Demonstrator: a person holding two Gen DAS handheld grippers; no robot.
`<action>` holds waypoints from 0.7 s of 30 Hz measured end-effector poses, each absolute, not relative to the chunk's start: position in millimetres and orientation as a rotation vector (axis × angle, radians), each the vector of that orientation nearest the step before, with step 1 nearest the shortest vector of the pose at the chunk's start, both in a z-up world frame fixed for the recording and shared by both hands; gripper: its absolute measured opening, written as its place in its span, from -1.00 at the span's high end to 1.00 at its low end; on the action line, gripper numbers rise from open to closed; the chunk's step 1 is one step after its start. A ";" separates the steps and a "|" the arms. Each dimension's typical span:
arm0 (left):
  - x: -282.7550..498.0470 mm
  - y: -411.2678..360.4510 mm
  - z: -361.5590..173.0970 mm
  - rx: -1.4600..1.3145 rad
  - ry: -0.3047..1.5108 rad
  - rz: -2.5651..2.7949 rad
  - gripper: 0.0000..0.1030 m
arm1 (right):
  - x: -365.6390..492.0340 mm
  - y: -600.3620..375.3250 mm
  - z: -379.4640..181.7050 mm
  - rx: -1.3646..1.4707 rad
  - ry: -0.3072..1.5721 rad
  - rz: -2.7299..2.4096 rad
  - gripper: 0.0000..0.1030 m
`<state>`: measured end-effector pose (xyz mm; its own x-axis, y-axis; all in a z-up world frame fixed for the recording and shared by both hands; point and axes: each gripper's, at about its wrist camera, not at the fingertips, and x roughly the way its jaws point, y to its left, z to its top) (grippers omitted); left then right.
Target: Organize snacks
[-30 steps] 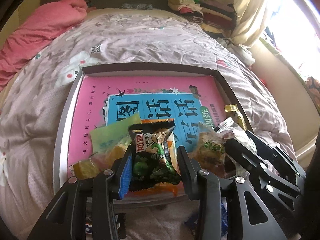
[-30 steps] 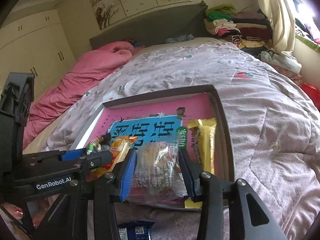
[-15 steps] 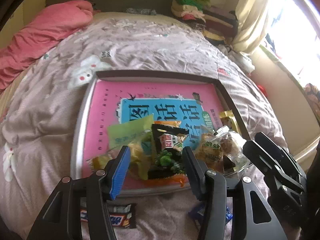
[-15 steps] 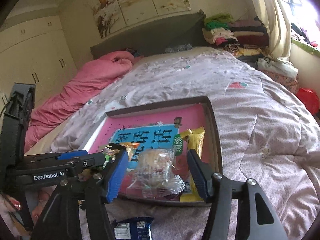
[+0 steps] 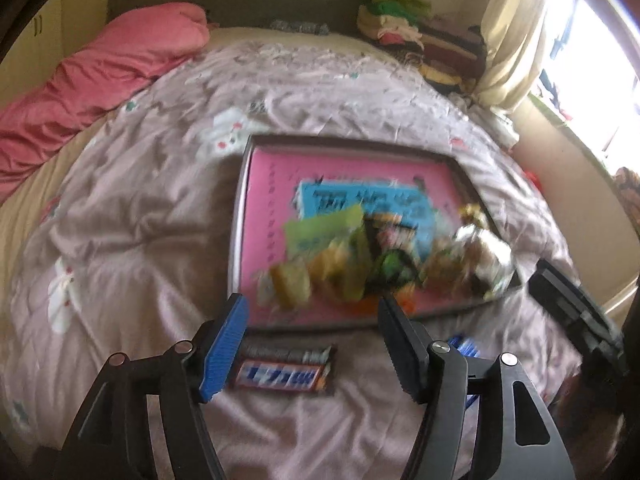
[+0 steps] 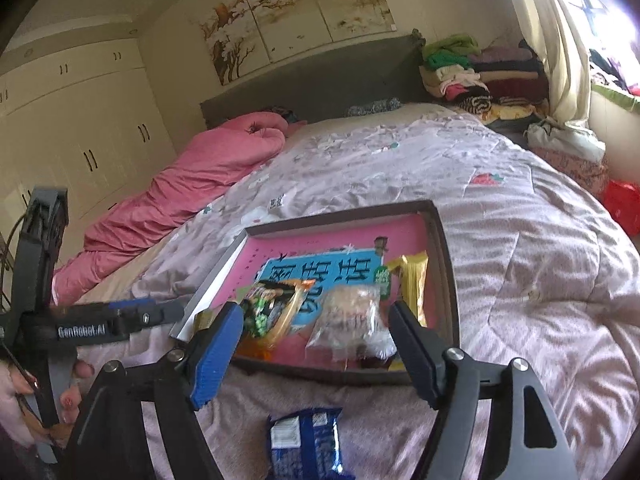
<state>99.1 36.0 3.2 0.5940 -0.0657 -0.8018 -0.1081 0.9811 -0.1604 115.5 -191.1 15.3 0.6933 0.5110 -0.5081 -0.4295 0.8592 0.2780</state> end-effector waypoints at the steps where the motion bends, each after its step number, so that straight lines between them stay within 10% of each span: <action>1: 95.7 36.5 -2.4 -0.198 0.952 0.028 -0.34 | 113.8 -192.0 14.3 0.147 0.618 0.531 -0.45; 21: 70.4 40.4 -48.2 -0.376 1.086 0.050 -0.34 | 86.6 -185.0 -10.9 0.085 0.758 0.542 -0.54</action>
